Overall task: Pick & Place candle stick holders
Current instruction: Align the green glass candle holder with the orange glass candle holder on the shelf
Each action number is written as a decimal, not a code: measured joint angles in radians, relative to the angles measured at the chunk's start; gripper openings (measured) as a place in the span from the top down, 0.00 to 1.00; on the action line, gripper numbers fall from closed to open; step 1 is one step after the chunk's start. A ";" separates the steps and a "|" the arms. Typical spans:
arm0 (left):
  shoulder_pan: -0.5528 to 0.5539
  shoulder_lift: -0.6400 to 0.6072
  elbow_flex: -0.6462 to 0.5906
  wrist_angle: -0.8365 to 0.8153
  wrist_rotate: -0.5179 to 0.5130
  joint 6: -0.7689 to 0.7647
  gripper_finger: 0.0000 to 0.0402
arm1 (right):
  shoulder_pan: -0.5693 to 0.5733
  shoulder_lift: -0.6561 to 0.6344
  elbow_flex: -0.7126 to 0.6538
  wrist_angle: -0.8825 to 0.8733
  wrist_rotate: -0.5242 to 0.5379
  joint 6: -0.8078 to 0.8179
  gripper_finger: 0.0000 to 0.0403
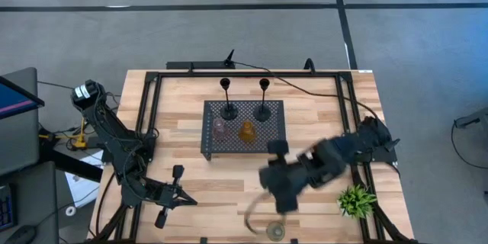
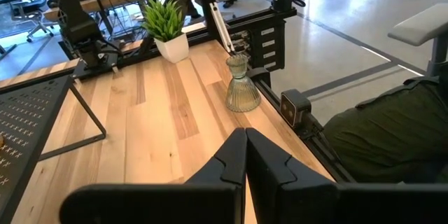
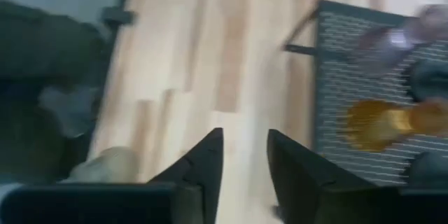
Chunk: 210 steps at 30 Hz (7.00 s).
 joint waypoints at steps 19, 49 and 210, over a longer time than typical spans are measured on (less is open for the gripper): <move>0.000 0.000 0.000 0.000 0.000 0.000 0.99 | 0.343 0.005 -0.135 -0.037 0.311 0.306 0.99; 0.000 0.000 0.000 0.004 0.000 0.003 0.99 | 0.521 0.005 -0.843 0.603 0.305 0.723 1.00; 0.001 0.000 -0.077 0.053 0.000 -0.014 0.99 | 0.261 -0.028 -1.677 2.192 0.383 0.279 1.00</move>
